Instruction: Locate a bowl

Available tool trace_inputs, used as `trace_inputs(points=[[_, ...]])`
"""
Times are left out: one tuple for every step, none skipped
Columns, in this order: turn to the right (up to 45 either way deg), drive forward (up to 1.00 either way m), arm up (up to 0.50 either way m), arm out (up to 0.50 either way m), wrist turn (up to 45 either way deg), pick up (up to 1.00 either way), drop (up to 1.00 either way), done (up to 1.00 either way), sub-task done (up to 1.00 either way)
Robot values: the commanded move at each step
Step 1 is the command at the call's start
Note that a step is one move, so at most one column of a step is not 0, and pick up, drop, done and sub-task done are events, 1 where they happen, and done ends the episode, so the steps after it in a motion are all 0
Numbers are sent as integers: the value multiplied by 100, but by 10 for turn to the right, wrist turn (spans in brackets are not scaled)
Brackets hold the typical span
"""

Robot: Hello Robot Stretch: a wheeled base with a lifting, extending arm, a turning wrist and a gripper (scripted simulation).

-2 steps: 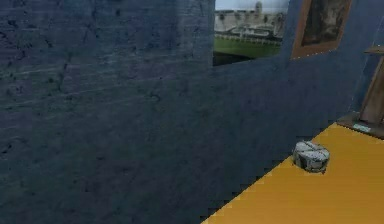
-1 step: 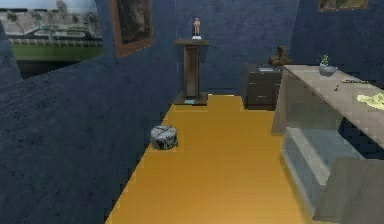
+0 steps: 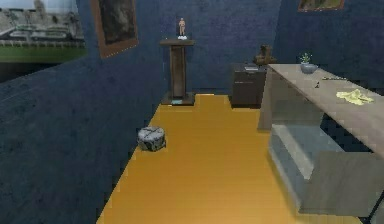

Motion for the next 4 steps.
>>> trace_inputs(points=[[0, 45, 0, 0, 0, 0, 0, 0, 0], [180, 0, 0, 0, 0, 0, 0, 0, 0], [0, 100, 0, 0, 0, 0, 0, 0, 0], [360, 0, 0, 0, 0, 0, 0, 0, 0]])
